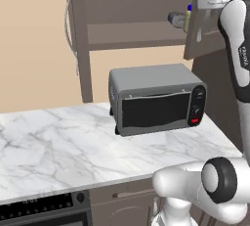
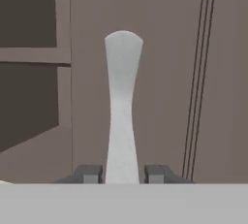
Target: The dining table condiment station is running low on mayonnaise. Refill the condiment station by opening the cabinet and taking the mayonnaise from the cabinet and placing it on the dining table.
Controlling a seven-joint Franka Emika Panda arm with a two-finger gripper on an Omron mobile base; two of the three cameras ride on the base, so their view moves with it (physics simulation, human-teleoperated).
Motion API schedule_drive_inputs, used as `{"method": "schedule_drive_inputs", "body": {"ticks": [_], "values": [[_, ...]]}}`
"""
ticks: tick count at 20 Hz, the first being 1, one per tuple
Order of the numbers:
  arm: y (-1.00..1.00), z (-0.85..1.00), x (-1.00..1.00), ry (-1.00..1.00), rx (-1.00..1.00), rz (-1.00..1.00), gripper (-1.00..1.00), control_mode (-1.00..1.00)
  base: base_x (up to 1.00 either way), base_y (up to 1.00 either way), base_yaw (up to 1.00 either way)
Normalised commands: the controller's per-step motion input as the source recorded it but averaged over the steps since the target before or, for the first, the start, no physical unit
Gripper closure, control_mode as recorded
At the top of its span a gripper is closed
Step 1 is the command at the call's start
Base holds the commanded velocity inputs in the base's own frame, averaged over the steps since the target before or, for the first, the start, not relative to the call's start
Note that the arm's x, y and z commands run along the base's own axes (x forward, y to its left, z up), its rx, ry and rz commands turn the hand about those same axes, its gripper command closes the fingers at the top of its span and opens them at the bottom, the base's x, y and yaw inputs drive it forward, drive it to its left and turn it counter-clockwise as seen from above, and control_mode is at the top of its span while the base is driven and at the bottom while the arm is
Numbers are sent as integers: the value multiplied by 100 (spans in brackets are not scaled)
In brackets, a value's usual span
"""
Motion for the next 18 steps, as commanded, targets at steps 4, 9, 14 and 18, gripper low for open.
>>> {"method": "schedule_drive_inputs", "body": {"ticks": [4,9,14,18], "values": [[-45,-10,-100,-15,0,0,100,-100,0,0,0],[-14,-13,-92,-5,0,0,-100,-100,0,0,0],[12,-10,-29,1,-6,-3,-100,-100,0,0,0],[17,0,-27,0,-6,-5,-100,-100,0,0,0]]}}
